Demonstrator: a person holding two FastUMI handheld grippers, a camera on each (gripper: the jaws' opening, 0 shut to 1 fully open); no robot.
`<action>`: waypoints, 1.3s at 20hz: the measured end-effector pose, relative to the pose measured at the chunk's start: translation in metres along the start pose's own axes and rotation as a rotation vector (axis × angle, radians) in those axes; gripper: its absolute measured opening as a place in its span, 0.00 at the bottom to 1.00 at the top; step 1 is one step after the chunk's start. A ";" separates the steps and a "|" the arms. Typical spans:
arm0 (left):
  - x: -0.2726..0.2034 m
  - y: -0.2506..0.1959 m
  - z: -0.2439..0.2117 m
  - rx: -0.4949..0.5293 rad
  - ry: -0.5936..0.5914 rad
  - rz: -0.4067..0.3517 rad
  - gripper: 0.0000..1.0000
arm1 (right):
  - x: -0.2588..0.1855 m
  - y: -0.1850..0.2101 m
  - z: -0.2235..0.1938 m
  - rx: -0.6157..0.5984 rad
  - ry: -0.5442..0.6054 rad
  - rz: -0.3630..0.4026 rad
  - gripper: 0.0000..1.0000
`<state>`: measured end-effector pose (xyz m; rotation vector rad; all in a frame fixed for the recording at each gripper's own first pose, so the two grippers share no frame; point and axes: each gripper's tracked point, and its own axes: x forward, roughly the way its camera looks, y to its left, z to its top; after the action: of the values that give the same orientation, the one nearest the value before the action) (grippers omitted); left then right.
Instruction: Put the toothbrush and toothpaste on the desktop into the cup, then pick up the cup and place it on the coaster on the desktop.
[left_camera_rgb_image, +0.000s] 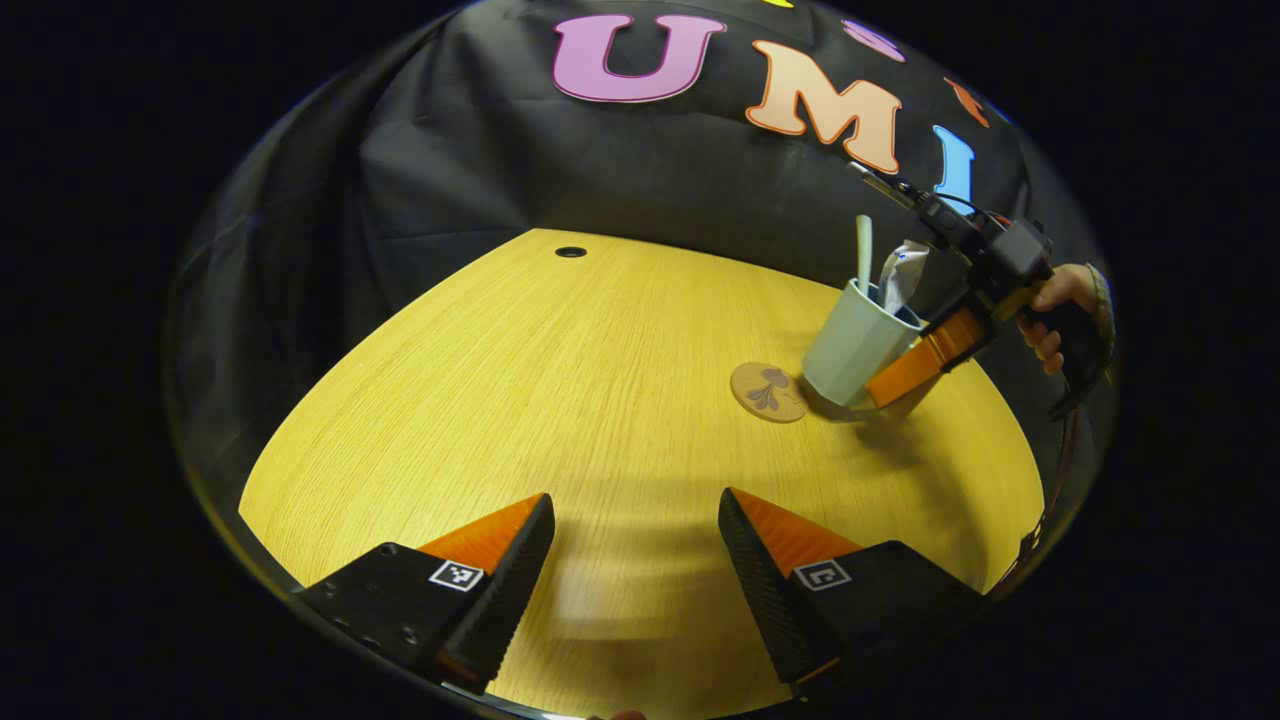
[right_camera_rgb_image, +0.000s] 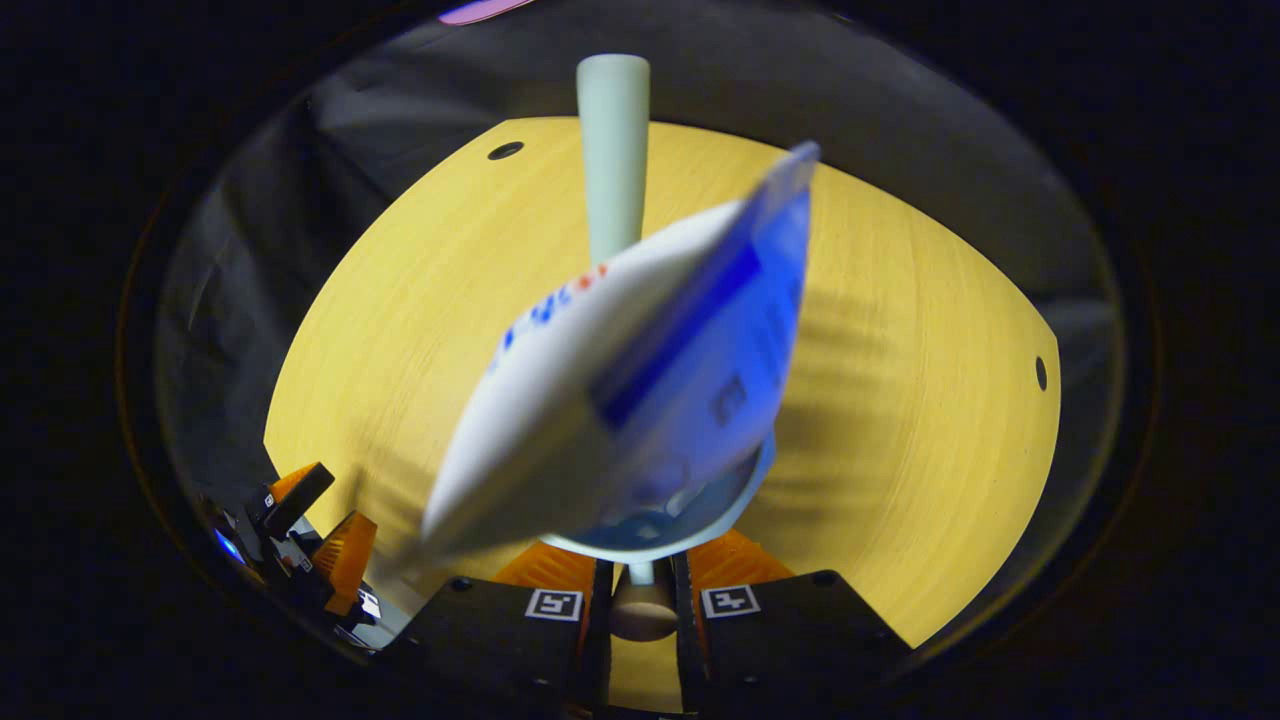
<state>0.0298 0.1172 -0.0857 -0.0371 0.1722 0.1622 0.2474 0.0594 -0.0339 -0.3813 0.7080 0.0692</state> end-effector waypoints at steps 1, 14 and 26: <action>-0.002 0.006 -0.001 -0.010 -0.002 0.011 0.96 | 0.004 0.001 0.012 -0.018 -0.002 0.003 0.29; -0.021 0.053 -0.014 -0.082 0.018 0.112 0.96 | 0.010 0.011 0.014 -0.102 0.075 -0.007 0.27; -0.026 0.030 -0.008 -0.017 0.018 0.050 0.96 | 0.001 0.023 0.016 -0.074 0.007 0.057 0.89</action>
<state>-0.0015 0.1420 -0.0901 -0.0516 0.1899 0.2132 0.2540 0.0871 -0.0307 -0.4326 0.7248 0.1479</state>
